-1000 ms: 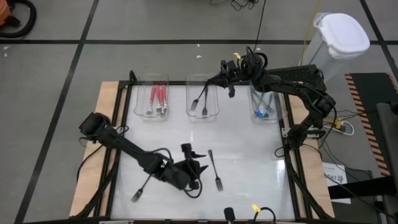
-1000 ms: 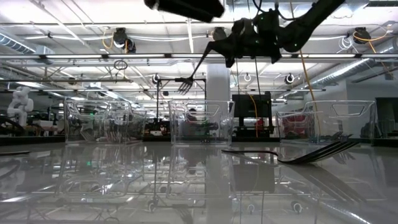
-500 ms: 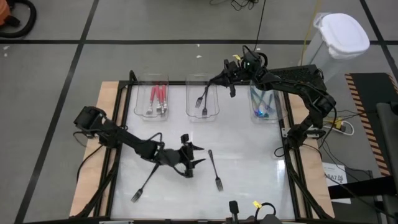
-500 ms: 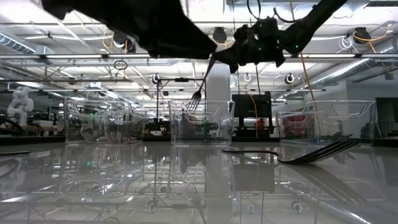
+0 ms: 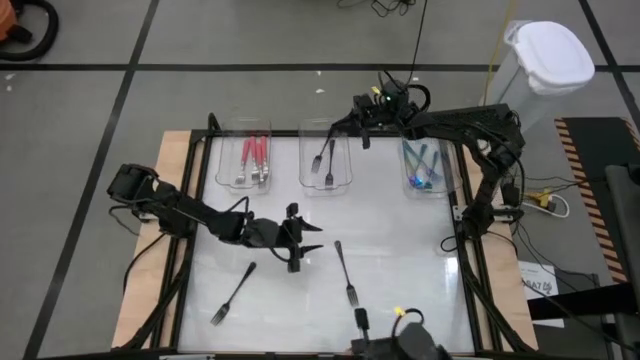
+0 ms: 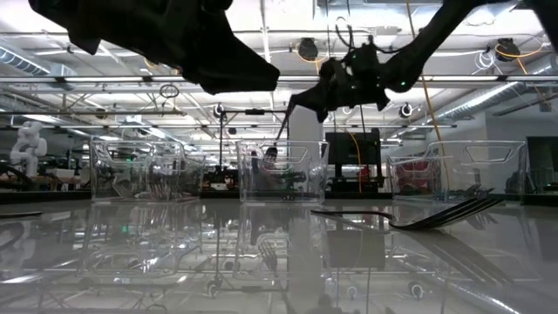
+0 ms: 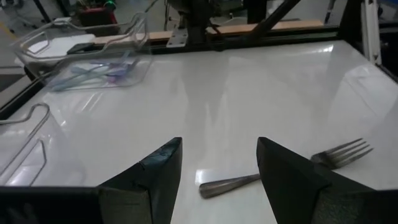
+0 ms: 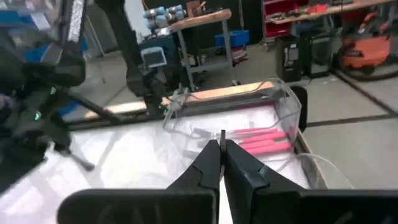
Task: Sort silverware by color (type)
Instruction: Put the black fork into the middle transparent bin
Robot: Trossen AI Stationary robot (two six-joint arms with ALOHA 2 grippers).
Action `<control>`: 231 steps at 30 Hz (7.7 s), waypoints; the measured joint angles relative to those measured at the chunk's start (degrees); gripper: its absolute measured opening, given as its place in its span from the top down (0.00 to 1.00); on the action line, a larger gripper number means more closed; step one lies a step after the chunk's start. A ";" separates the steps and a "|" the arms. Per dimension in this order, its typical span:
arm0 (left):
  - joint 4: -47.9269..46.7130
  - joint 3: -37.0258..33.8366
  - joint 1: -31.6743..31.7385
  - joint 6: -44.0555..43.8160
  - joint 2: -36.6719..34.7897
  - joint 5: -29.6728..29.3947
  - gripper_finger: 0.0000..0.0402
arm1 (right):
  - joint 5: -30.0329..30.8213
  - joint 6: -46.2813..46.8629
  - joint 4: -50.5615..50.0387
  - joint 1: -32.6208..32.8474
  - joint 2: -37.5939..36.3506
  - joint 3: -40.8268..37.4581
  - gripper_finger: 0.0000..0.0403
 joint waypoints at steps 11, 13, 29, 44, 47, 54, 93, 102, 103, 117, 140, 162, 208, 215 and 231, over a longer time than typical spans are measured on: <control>-2.73 0.02 1.44 -0.87 -0.30 3.91 0.48 | -3.04 -2.24 -22.87 0.08 9.20 17.13 0.99; -2.87 0.02 1.28 -0.88 -0.30 4.00 0.48 | -2.95 -4.93 -27.78 0.07 10.34 19.28 0.99; -2.80 0.04 1.28 -2.39 -0.28 3.98 0.48 | -0.25 -10.53 -37.65 0.25 12.22 20.41 0.99; -2.82 0.04 1.28 -2.39 -0.23 3.96 0.48 | 9.37 -12.47 -38.13 1.87 12.21 20.36 0.72; -2.82 0.04 1.28 -2.39 -0.23 3.96 0.48 | 11.95 -13.56 -37.97 2.33 12.21 20.36 0.67; -3.53 0.04 1.28 -2.41 -0.23 3.91 0.48 | 15.51 -13.99 -37.97 3.41 9.85 20.32 0.58; -37.85 0.13 -6.72 -42.10 -5.79 -3.53 0.48 | 36.45 -6.19 -18.09 48.89 -27.34 -22.99 0.46; -54.27 0.11 -14.50 -79.12 -5.76 -3.56 0.48 | 42.63 -5.96 -6.87 55.49 -26.91 -30.32 0.46; -55.05 0.11 -15.45 -81.84 -5.69 -3.70 0.48 | 43.16 -6.20 -6.90 55.81 -26.91 -30.32 0.46; -74.69 11.89 -25.59 -100.14 4.52 -0.74 0.48 | 43.98 -5.70 -9.89 60.56 -26.22 -30.34 0.46; -83.52 18.03 -32.63 -114.65 8.24 11.04 0.48 | 43.54 -2.34 -1.23 64.70 -16.03 -30.34 0.46; -81.26 18.01 -37.00 -120.76 11.35 13.70 0.52 | 43.67 -6.24 1.71 64.63 -16.03 -30.30 0.46; -103.07 29.09 -26.41 -101.73 10.91 -29.13 0.96 | 62.89 7.80 32.91 59.41 -13.16 -30.28 0.46; -89.96 29.09 -20.87 -84.34 10.91 -35.73 0.96 | 70.66 2.83 37.69 59.23 -13.14 -29.68 0.46; -70.18 29.09 -16.19 -55.83 10.91 -45.69 0.96 | 78.10 4.69 28.10 57.21 -13.14 -26.50 0.46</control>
